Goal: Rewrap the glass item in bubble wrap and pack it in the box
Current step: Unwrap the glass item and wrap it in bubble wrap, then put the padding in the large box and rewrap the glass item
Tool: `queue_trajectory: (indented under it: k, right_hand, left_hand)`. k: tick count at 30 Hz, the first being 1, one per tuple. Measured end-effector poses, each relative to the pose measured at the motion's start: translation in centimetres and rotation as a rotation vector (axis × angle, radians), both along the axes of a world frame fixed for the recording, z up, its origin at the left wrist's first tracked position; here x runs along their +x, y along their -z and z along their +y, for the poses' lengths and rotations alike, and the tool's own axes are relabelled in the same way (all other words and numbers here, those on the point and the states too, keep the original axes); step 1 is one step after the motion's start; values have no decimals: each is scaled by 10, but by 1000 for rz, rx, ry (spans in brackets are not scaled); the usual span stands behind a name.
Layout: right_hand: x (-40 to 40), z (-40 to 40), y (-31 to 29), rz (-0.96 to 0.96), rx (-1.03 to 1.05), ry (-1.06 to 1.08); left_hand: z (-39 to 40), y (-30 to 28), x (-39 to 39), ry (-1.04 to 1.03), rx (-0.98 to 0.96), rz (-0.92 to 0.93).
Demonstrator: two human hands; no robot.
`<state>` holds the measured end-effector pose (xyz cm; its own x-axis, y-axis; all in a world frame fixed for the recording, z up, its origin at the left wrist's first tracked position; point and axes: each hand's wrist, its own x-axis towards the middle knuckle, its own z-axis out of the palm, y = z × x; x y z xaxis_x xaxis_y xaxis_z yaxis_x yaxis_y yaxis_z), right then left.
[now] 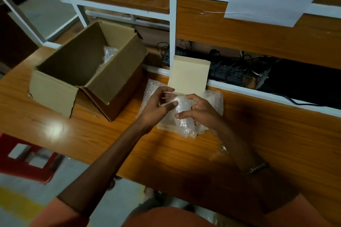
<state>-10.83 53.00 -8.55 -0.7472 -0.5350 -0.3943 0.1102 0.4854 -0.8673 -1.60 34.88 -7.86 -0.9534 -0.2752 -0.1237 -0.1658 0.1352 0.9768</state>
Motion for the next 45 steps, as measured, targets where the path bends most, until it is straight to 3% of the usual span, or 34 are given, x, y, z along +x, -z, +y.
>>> queue_trajectory:
  k: [2,4,7,10,21,33,36,41,45]
  right_hand:
    - [-12,-13,8,25,48,118]
    - [-23,-28,14,98,122,173]
    - [-33,-49,25,203,285,168]
    - [-29,-70,42,251,499,121]
    - [-4,-108,85,482,628,127]
    - [-14,-91,76,332,582,-21]
    - [-15,-78,63,313,545,-138]
    - [-29,-78,13,624,632,-281]
    - [-41,-128,-54,710,410,-339]
  left_hand:
    - [-16,11,-13,-56,-127,16]
    - [-37,24,-19,-74,-399,39]
    - [-63,44,-16,86,-758,-22]
    - [-73,63,-14,248,-882,-132]
    - [-80,85,-22,286,-844,-94]
    - [-65,76,-15,252,-833,-148]
    - [-60,57,-8,266,-762,-165]
    - [-73,6,11,138,-766,-20]
    - [-106,-56,28,-75,-838,105]
